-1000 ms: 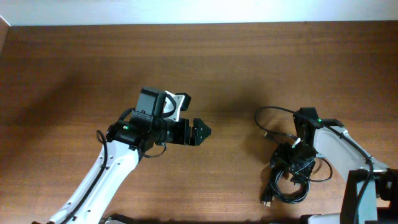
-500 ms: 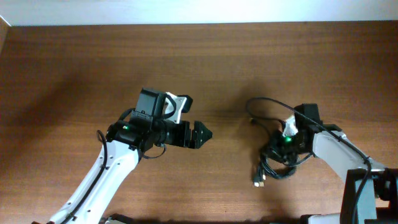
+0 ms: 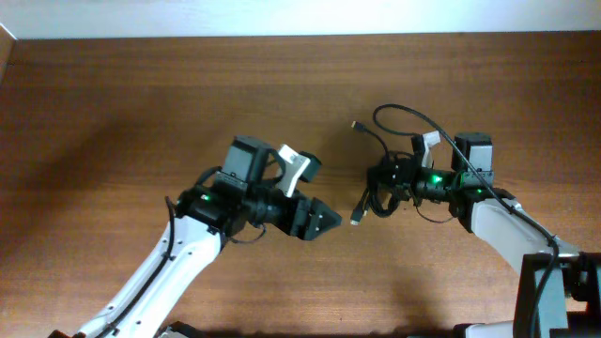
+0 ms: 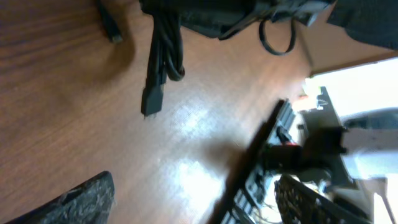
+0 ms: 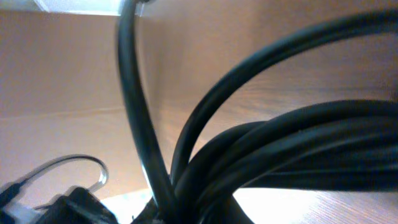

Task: Untangle cables
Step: 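Lift the bundle with the right gripper toward the left gripper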

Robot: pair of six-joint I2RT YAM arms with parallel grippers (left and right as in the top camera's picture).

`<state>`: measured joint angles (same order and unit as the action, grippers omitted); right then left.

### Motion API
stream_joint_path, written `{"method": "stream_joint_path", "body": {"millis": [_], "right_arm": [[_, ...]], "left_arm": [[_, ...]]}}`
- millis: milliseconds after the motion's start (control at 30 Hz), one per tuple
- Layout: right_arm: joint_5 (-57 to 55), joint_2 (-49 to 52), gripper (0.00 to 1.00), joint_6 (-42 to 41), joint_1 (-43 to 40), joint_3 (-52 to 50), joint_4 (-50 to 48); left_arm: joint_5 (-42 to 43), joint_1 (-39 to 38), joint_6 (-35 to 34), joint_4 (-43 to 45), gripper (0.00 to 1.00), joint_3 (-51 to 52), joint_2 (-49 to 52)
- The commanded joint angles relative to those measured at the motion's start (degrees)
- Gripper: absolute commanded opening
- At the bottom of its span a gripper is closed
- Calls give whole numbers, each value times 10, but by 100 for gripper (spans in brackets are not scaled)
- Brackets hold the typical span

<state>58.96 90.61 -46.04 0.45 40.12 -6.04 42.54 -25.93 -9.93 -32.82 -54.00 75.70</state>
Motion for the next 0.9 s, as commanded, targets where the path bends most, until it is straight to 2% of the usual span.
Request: {"method": "stream_joint_path", "body": {"millis": [0, 133, 233, 267, 400, 433, 533, 667, 733, 867], "right_arm": [[51, -1, 13, -87, 0, 7, -65], [64, -1, 13, -188, 0, 7, -171], [64, -1, 13, -264, 0, 7, -231], [64, -1, 13, -315, 0, 7, -250], [64, -1, 13, -449, 2, 7, -320], [63, -1, 10, -487, 6, 7, -339], [46, -1, 9, -596, 25, 7, -400], [42, -1, 9, -668, 48, 7, -442], [42, -1, 8, -670, 75, 7, -442], [50, -1, 8, -669, 98, 7, -442]], "left_arm": [[-98, -42, -69, 27, 87, 0, -7], [-169, -85, -149, 77, 85, 0, -7], [-169, -111, -149, 111, 84, 0, -7], [-171, -123, -149, 124, 85, 0, -7], [-237, -150, -149, 136, 94, 0, -7], [-243, -156, -149, 144, 98, 0, -7], [-252, -170, -149, 174, 98, 0, -6], [-297, -178, -149, 181, 96, 0, -2], [-336, -178, -149, 200, 92, 0, -1], [-385, -178, -149, 202, 92, 0, -1]]}}
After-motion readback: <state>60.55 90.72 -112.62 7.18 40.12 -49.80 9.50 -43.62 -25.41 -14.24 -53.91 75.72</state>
